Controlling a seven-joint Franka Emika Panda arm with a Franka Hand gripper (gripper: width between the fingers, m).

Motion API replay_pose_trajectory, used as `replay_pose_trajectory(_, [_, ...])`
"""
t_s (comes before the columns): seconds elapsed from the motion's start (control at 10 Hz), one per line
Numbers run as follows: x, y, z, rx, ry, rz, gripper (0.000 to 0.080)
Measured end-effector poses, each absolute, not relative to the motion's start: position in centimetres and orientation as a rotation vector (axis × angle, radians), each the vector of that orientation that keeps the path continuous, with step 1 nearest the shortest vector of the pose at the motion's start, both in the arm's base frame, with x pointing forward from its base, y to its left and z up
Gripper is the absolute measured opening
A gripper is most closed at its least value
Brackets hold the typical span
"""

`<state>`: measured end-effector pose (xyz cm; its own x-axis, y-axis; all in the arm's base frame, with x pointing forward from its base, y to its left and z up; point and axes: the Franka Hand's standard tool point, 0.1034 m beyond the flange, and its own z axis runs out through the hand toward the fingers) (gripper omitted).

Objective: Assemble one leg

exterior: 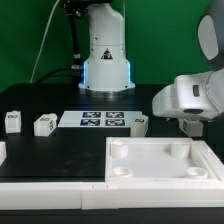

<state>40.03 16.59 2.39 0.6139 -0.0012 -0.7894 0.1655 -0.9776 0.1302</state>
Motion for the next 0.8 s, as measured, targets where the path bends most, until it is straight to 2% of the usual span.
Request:
replay_pose_trajectory(0.3, [40.2, 16.8, 1.9, 2.668, 0.129, -1.263, 0.0649])
replay_pose_trajectory(0.8, [38.7, 17.6, 0.8, 2.657, 0.124, -1.264, 0.0649])
